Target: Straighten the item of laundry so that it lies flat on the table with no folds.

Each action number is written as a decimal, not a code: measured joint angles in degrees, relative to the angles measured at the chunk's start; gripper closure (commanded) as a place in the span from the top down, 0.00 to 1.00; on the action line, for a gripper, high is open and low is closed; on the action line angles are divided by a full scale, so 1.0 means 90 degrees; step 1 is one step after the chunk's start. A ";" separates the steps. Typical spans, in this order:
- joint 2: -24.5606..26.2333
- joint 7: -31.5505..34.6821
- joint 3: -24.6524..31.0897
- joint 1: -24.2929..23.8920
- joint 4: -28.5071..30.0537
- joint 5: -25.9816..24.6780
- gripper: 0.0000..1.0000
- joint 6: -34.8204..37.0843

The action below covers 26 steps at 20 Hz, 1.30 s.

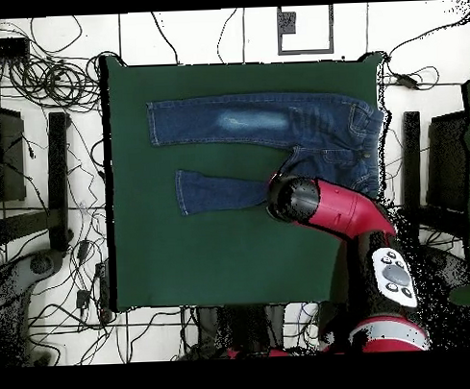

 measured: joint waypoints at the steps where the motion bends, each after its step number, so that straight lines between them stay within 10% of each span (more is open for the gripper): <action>1: 0.0023 0.0000 -0.0026 0.0028 -0.0008 0.0038 1.00 0.0001; 26: 0.0348 0.0004 -0.0743 0.1094 -0.0323 0.1140 1.00 0.0000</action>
